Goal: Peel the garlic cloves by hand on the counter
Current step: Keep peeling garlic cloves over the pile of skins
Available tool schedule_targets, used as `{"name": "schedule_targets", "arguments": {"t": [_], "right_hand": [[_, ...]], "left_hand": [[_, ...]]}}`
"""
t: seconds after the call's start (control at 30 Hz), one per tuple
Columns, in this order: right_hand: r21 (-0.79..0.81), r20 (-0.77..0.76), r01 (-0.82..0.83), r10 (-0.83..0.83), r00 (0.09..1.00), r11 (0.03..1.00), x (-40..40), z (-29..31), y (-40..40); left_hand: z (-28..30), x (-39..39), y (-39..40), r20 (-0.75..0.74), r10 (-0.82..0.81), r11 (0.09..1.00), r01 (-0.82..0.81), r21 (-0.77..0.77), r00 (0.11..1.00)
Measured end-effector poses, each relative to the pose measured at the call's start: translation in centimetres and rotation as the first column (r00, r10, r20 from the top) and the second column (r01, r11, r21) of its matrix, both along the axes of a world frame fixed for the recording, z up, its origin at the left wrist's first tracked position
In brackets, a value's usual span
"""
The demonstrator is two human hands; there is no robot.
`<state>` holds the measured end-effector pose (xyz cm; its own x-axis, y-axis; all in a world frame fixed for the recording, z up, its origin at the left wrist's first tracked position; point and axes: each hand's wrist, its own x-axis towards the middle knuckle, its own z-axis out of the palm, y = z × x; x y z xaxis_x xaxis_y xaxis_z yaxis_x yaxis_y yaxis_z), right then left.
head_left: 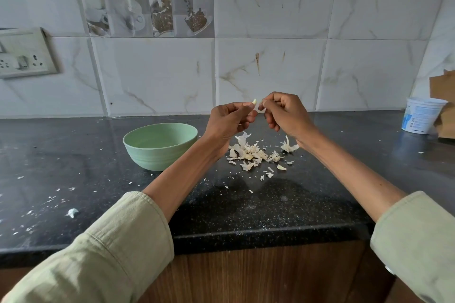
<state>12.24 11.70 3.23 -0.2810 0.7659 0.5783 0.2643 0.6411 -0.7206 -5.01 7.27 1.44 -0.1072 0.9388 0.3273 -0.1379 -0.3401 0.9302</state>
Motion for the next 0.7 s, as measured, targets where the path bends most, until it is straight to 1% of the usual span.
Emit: {"name": "schedule_targets", "arguments": {"t": [0.13,0.27,0.33,0.4,0.47,0.53,0.6,0.7], "right_hand": [[0.046,0.035,0.024,-0.026,0.999,0.999,0.1,0.1,-0.3],[0.105,0.074,0.043,-0.051,0.996,0.994,0.3,-0.2,0.0],[0.139,0.09,0.063,-0.076,0.993,0.988,0.4,-0.4,0.3],[0.123,0.109,0.063,-0.077,0.991,0.99,0.6,-0.3,0.2],[0.114,0.146,0.063,-0.08,0.986,0.991,0.7,-0.3,0.2],[0.15,0.198,0.089,-0.118,0.973,0.985,0.9,-0.6,0.4],[0.195,0.263,0.09,-0.141,0.955,0.977,0.9,-0.8,0.5],[0.184,0.348,0.008,-0.072,0.935,0.983,0.7,-0.9,0.2]], "left_hand": [[-0.2,0.0,0.1,-0.051,0.025,1.0,-0.026,-0.007,0.998],[-0.2,0.1,0.1,-0.121,0.065,0.998,-0.062,0.027,0.99],[-0.2,0.2,0.0,-0.203,0.13,0.991,-0.119,0.066,0.971],[-0.2,0.2,-0.2,-0.288,0.203,0.977,-0.175,0.121,0.936],[0.1,0.1,-0.5,-0.365,0.294,0.951,-0.233,0.203,0.883],[0.5,0.0,-0.9,-0.45,0.414,0.902,-0.289,0.321,0.792],[0.9,-0.1,-1.3,-0.524,0.493,0.859,-0.292,0.421,0.694],[1.4,-0.5,-1.5,-0.593,0.564,0.818,-0.292,0.495,0.575]]}}
